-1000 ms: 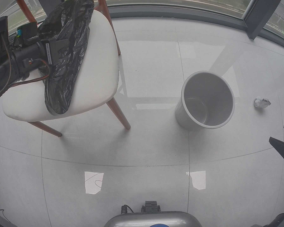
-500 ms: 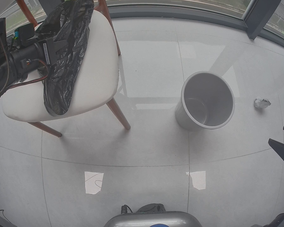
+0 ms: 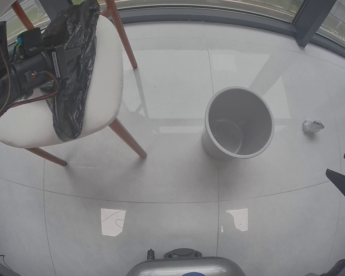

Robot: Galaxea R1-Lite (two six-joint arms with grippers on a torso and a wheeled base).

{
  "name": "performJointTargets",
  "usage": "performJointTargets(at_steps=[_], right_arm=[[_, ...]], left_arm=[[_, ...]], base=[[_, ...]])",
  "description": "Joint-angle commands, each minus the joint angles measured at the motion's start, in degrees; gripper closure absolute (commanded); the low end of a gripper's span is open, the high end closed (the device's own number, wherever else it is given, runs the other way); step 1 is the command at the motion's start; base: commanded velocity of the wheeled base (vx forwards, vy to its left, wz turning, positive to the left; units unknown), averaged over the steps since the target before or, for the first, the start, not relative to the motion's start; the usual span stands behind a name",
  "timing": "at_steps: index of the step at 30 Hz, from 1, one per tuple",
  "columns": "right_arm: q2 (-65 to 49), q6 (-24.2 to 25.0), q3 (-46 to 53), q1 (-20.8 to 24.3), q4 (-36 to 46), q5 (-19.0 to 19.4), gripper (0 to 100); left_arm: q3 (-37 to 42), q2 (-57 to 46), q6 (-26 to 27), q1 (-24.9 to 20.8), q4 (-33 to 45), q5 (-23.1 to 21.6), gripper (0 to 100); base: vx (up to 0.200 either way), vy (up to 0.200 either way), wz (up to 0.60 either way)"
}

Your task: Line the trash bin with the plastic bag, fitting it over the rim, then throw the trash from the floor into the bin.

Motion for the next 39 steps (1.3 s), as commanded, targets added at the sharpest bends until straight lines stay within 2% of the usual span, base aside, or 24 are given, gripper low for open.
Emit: performJointTargets(at_steps=[1,39], right_arm=[[-0.01,-0.02,-0.01,0.04,-0.04,0.04,0],[0.08,0.07,0.34,0.04,-0.04,0.04,0]], left_arm=[[-0.01,-0.05,-0.01,0.03,-0.01,-0.02,100],[-0.36,-0.49,0.07,-0.23,0.16,-0.11,100]], base=[[0.0,-0.2,0.0],[0.0,-0.2,0.0]])
